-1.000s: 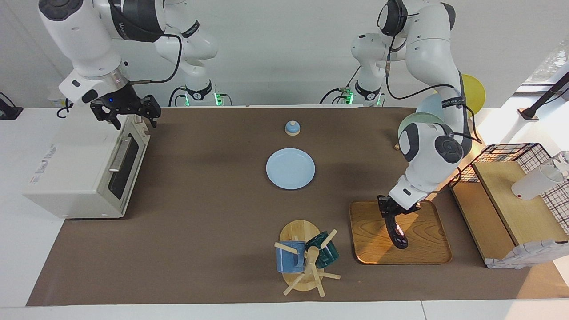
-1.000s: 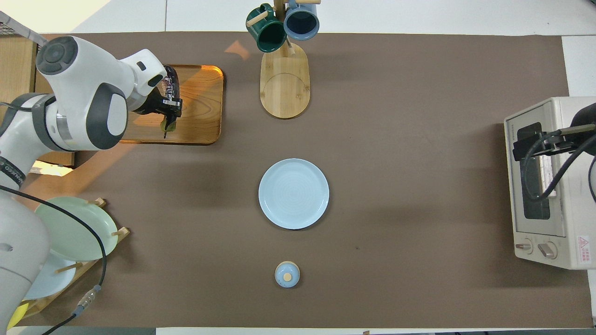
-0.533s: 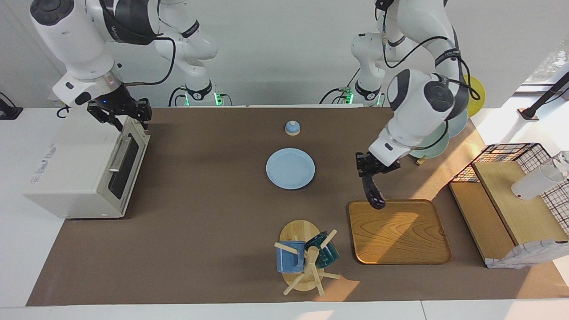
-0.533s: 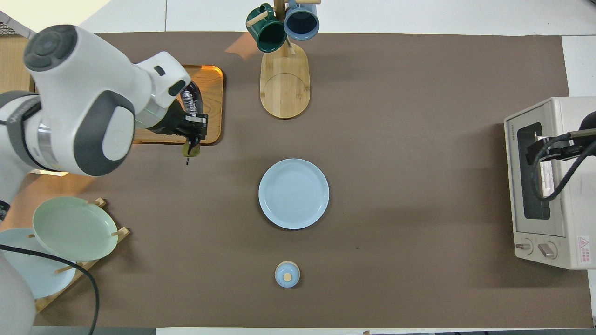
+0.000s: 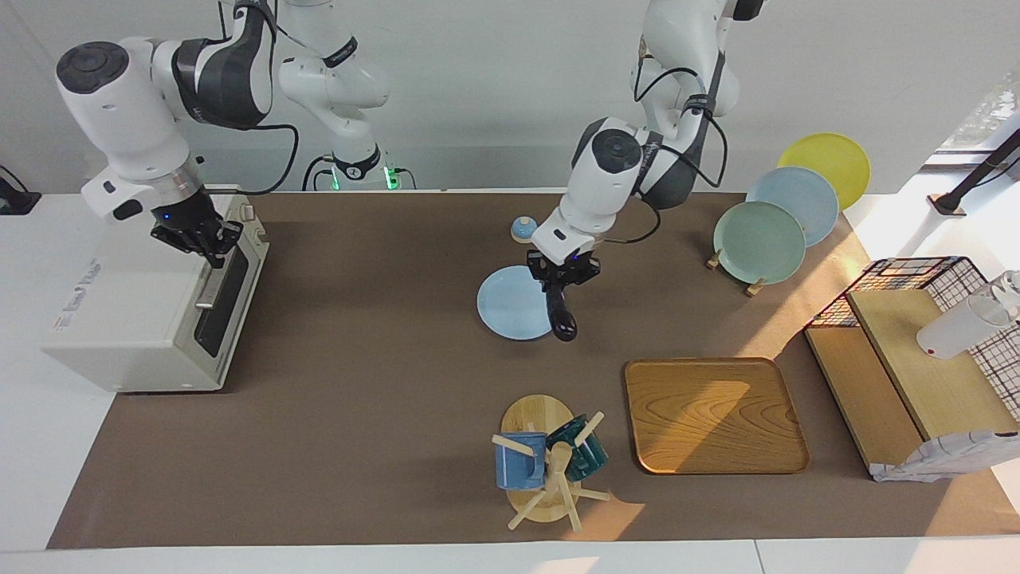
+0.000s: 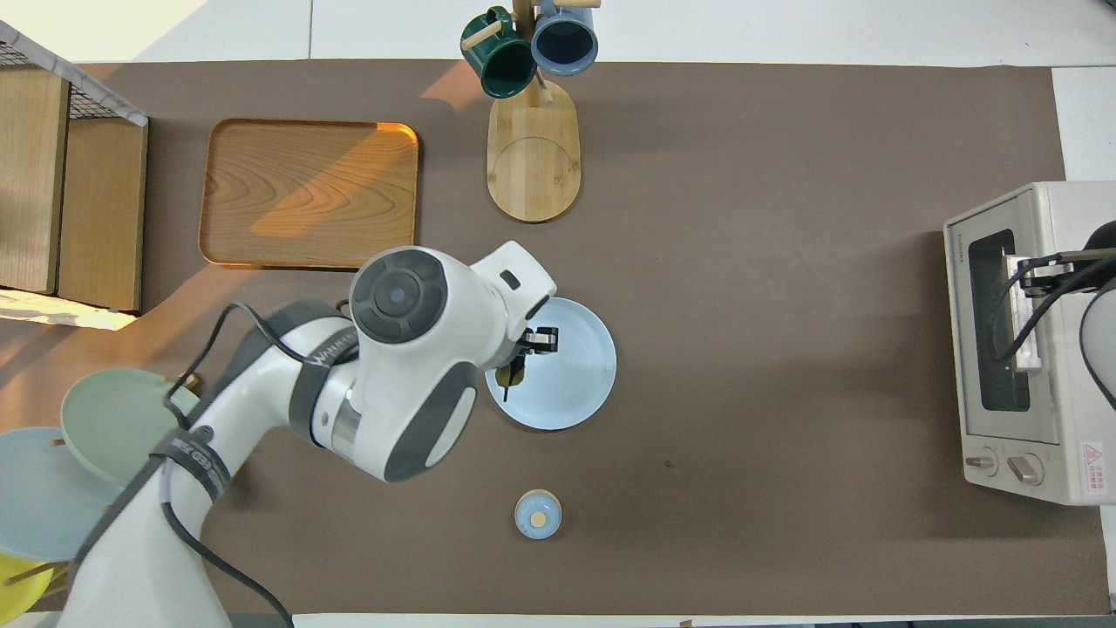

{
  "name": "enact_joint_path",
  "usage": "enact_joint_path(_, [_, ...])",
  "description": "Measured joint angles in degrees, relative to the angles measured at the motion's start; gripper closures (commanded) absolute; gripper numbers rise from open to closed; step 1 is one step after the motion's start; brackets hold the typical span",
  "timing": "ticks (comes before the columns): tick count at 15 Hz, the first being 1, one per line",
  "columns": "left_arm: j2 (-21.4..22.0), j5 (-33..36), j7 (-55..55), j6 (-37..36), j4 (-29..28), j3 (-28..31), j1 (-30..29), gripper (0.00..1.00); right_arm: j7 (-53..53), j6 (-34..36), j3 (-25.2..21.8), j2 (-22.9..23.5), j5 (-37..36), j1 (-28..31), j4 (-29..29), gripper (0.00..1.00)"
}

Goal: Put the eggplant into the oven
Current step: 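Carry the eggplant with the left gripper and lower it onto the blue plate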

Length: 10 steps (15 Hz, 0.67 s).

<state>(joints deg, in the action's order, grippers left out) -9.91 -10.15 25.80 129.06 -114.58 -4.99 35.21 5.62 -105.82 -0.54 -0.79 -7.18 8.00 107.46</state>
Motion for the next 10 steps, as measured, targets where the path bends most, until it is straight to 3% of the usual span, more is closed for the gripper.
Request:
enact_joint_path(4, [-1.1,0.0,3.6,7.2,-5.3,0.1,5.0,1.00,-2.0,-1.0,0.0,2.0,-0.7,1.0,0.1,1.00])
enact_joint_path(9, [-3.2,0.0,3.8,9.7,-5.8,0.6,5.7,1.00,-3.0,-2.6,0.1,2.1,-0.7,1.0,0.9,1.00])
enact_joint_path(10, [-3.2,0.0,3.8,9.7,-5.8,0.7,5.7,0.84,-3.6,-3.3,0.1,2.2,-0.7,0.9,1.2,1.00])
